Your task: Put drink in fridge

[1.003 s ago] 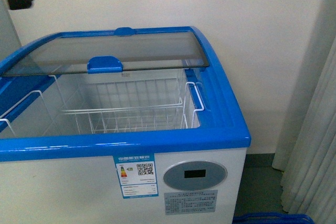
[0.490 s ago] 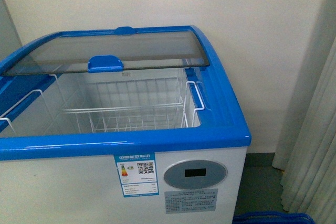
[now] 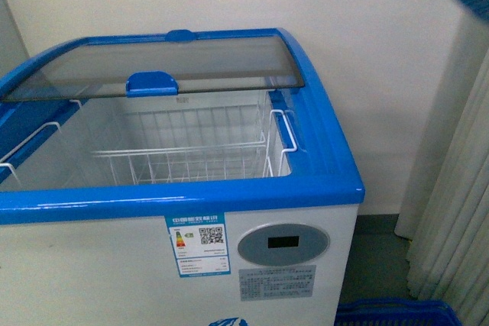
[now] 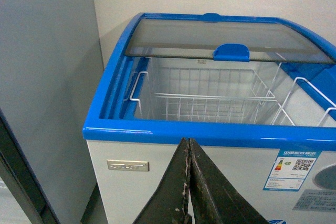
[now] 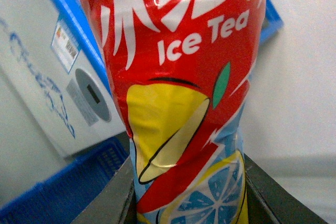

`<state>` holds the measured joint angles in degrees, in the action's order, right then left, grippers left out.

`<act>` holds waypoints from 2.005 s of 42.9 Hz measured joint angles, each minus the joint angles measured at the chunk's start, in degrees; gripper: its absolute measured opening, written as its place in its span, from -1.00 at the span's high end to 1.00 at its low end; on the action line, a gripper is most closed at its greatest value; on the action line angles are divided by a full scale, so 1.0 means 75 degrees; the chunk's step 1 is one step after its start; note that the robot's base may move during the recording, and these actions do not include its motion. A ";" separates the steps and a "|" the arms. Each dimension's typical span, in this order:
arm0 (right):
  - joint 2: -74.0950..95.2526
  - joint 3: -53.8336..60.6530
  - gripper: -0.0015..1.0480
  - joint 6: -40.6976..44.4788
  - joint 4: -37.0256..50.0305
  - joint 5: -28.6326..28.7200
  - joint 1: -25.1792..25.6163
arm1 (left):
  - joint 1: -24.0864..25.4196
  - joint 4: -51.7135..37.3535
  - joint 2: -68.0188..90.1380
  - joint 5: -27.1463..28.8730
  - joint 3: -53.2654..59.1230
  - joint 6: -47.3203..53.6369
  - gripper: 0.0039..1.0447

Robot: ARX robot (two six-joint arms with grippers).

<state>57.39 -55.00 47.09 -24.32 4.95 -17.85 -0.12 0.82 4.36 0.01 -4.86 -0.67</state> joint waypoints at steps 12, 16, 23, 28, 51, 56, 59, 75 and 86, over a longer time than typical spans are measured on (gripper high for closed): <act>0.3086 -0.1757 0.29 0.2069 0.0099 -0.0624 -0.1408 | 0.0000 -0.0015 -0.0175 0.0000 0.0201 0.0006 0.96; 0.4164 -0.2477 0.29 0.2212 0.0609 -0.0796 -0.1676 | 0.0000 -0.0044 -0.0262 0.0000 0.0289 0.0006 0.96; 0.5863 -0.3136 0.29 0.2401 0.1475 -0.1172 -0.1769 | 0.0000 -0.0073 -0.0536 0.0003 0.0530 0.0012 0.96; 0.6610 -0.3264 0.29 0.2474 0.2241 -0.1332 -0.1728 | 0.0000 -0.0073 -0.0539 0.0000 0.0530 0.0009 0.96; 0.8501 -0.3995 0.29 0.2288 0.4476 -0.1591 -0.1338 | 0.0000 -0.0073 -0.0539 0.0000 0.0530 0.0012 0.96; 0.8813 -0.4065 0.30 0.2229 0.4715 -0.1594 -0.1323 | 0.0000 -0.0073 -0.0542 0.0000 0.0530 0.0012 0.96; 0.8932 -0.4223 0.30 0.2226 0.4893 -0.1629 -0.1326 | 0.0000 -0.0073 -0.0542 0.0000 0.0530 0.0012 0.96; 1.0022 -0.5313 0.30 0.2232 0.5403 -0.2314 -0.1341 | 0.0000 -0.0073 -0.0548 0.0000 0.0530 0.0015 0.96; 1.1651 -0.6429 -0.03 0.1174 0.4826 -0.3048 -0.1448 | 0.0000 -0.0073 -0.0548 0.0003 0.0530 0.0023 0.96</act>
<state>144.77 -103.22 55.90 11.88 -17.91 -28.71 -0.12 0.27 0.25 0.03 -0.89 -0.49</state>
